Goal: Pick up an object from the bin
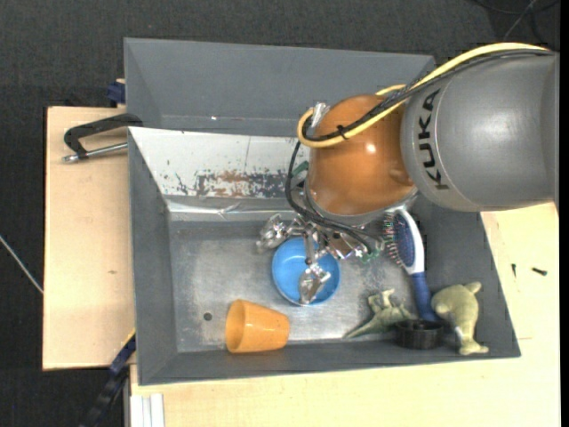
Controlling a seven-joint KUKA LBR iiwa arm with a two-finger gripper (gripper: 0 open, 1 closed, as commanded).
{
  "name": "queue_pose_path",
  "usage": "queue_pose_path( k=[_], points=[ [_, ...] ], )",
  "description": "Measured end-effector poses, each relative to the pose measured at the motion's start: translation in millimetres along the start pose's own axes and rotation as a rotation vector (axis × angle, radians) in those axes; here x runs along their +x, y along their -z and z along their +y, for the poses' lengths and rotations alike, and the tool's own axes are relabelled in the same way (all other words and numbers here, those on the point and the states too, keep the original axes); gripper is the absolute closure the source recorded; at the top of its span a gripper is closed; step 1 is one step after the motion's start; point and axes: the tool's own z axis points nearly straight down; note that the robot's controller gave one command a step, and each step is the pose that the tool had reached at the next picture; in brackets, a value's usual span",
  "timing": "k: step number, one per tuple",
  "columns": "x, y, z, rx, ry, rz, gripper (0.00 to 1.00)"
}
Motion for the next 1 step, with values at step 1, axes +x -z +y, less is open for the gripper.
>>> queue_pose_path(
  k=[1],
  points=[
    [4.3,-50.0,-105.7,0.001,0.289,0.005,0.0]
  ],
)
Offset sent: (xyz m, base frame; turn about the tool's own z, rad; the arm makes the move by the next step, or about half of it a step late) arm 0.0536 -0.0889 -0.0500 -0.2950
